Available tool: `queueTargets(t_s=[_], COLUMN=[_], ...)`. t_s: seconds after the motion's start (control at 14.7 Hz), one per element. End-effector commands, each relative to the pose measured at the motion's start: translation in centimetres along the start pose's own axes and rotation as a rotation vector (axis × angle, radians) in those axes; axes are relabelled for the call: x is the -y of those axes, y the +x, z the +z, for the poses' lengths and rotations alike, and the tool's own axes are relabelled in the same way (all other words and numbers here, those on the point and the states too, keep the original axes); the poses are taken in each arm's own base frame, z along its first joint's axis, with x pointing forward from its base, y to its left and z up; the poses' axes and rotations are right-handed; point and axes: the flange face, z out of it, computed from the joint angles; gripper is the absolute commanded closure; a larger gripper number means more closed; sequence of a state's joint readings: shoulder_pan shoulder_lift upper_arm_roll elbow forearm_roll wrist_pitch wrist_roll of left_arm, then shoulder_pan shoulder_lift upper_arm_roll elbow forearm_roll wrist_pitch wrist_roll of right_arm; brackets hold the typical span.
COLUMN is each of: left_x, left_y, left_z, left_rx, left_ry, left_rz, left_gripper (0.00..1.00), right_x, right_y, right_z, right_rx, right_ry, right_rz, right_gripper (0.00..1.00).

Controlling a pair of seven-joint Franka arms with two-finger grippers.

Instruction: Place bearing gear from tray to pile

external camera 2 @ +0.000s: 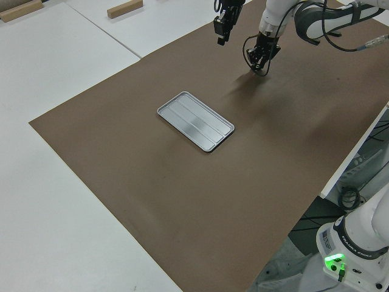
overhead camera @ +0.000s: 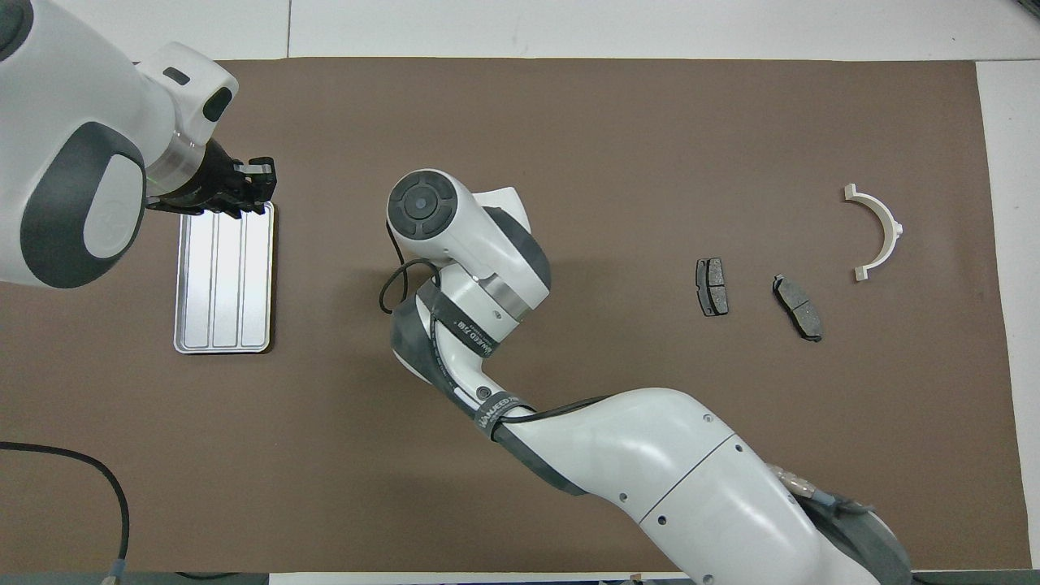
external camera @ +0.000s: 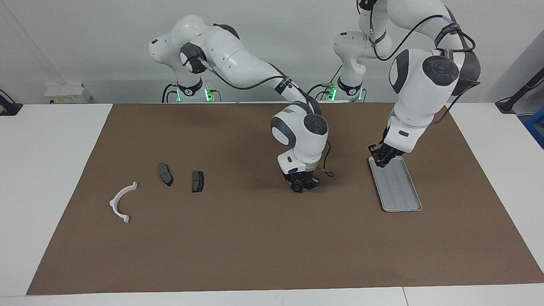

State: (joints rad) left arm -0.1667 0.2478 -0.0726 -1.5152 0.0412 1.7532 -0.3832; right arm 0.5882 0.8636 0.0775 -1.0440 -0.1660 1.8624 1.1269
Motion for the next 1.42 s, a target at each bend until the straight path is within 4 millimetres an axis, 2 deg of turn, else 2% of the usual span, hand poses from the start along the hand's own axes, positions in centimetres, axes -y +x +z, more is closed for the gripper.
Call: queueTargets(t_s=[0.0, 0.07, 0.14, 0.27, 0.47, 0.61, 0.68, 0.81, 0.95, 1.02, 1.15, 1.36], left_x=[0.1, 0.0, -0.4, -4.0, -11.7, -16.3, -18.2, -21.9, -23.1, -24.1, -24.4, -24.0], left_y=[0.4, 0.4, 0.4, -1.0, -5.0, -7.6, -8.3, -9.2, -9.2, -9.6, -9.6, -10.0], left_z=[-0.5, -0.5, -0.4, -0.5, -0.2, 1.0, 1.9, 5.1, 7.8, 9.5, 12.4, 15.2], left_rx=[0.002, 0.000, -0.002, -0.019, -0.033, -0.058, -0.062, -0.065, -0.059, -0.055, -0.065, -0.080], left_ry=[0.019, 0.018, 0.019, 0.012, 0.000, -0.034, -0.047, -0.060, -0.058, -0.054, -0.063, -0.076], left_rz=[-0.011, -0.011, -0.027, -0.053, -0.081, -0.092, -0.104, -0.122, -0.119, -0.116, -0.114, -0.110], left_gripper=[1.00, 1.00, 1.00, 1.00, 1.00, 1.00, 1.00, 1.00, 1.00, 1.00, 1.00, 1.00], right_x=[-7.6, -11.3, -14.8, -20.6, -27.2, -31.4, -32.9, -33.8, -34.6, -34.8, -34.7, -34.6], right_y=[6.8, 10.0, 12.7, 17.4, 21.8, 23.1, 23.4, 23.5, 24.1, 24.3, 24.3, 23.7], right_z=[-7.9, -10.4, -11.6, -11.9, -8.6, -5.2, -3.0, 0.3, 3.1, 3.9, 5.4, 7.8], right_rx=[0.052, 0.075, 0.098, 0.114, 0.121, 0.093, 0.081, 0.063, 0.063, 0.061, 0.057, 0.023], right_ry=[-0.018, 0.002, 0.001, 0.001, 0.007, 0.022, 0.028, 0.031, 0.036, 0.039, 0.043, 0.060], right_rz=[-0.151, -0.217, -0.303, -0.434, -0.488, -0.518, -0.514, -0.505, -0.489, -0.485, -0.484, -0.484], right_gripper=[1.00, 1.00, 1.00, 1.00, 1.00, 1.00, 1.00, 1.00, 1.00, 1.00, 1.00, 1.00])
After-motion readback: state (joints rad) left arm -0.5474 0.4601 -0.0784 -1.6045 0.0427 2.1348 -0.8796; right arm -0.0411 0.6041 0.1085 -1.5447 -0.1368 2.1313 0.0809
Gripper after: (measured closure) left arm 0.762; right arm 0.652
